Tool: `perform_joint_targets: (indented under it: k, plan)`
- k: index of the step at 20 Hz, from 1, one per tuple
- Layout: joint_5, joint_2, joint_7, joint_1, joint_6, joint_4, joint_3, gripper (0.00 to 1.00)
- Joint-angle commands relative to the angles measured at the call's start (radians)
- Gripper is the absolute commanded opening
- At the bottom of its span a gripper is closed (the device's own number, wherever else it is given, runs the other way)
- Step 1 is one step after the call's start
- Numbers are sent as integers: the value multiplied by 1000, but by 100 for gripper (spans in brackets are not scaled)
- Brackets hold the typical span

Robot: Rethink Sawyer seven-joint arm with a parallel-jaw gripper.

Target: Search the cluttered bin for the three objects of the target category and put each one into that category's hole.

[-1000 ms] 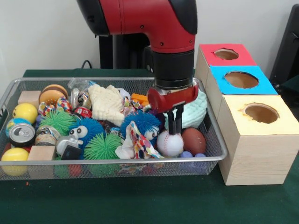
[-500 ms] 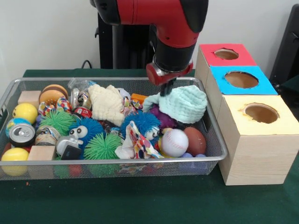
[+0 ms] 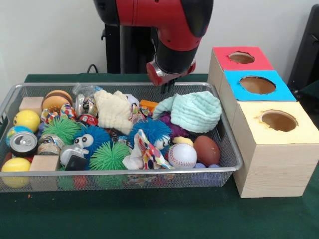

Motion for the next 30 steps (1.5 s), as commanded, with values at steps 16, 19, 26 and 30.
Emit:
perform_joint_targets:
  k: [16, 19, 26, 30]
  plan:
    - [123, -144, 118, -29, -178, 10, 114, 0]
    - [117, -151, 92, -10, -134, -20, 112, 100]
    - [141, -154, 132, 19, -168, -75, 107, 100]
    - [149, -149, 139, 17, -261, -87, 114, 100]
